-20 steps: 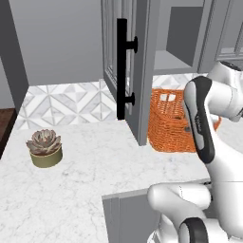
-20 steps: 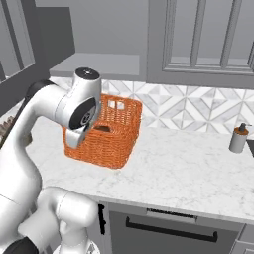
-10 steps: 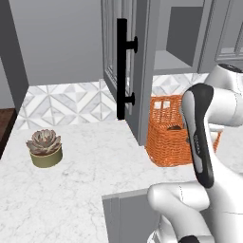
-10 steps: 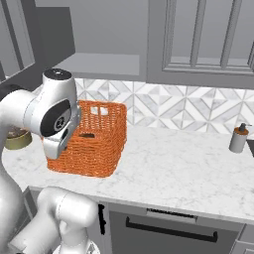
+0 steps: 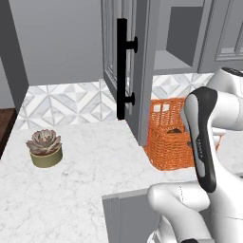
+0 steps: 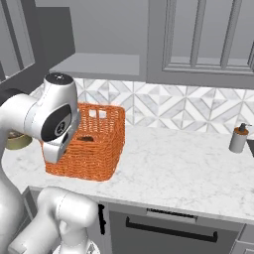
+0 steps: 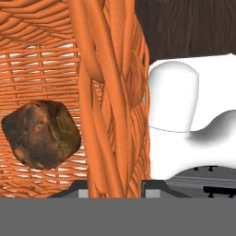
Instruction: Open the cabinet, pick up the bread from the cabinet and place it in the basket. Then move the basket to the dining counter.
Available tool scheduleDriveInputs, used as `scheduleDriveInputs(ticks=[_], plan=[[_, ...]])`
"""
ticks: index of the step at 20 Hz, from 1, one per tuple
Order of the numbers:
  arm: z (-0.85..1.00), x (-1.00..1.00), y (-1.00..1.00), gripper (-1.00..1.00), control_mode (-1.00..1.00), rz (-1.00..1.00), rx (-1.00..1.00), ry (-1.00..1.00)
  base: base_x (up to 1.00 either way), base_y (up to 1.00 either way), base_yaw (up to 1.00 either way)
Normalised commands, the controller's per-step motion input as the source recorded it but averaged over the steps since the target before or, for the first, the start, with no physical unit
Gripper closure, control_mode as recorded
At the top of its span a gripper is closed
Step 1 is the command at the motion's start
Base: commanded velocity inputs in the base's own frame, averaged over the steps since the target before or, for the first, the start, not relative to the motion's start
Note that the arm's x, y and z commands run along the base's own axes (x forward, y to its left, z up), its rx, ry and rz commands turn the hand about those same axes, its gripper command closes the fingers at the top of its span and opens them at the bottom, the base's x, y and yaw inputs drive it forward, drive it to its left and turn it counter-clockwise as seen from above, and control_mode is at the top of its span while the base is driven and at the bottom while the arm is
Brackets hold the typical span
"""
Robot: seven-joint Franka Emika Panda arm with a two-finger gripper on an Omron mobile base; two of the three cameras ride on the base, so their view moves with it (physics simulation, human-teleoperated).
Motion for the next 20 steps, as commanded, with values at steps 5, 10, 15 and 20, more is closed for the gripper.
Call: scheduleDriveInputs(ticks=[5, 10, 15, 20], plan=[[0.00, -0.26, 0.00, 1.00, -1.00, 0.00, 0.00, 0.00, 0.00, 0.00, 0.00], [0.00, 0.00, 0.00, 1.00, 1.00, 0.00, 0.00, 0.00, -0.91, -0.28, -0.01], [0.00, 0.00, 0.00, 1.00, 1.00, 0.00, 0.00, 0.00, -0.74, -0.51, -0.12], [0.00, 0.00, 0.00, 1.00, 1.00, 0.00, 0.00, 0.00, -0.35, -0.50, -0.49]])
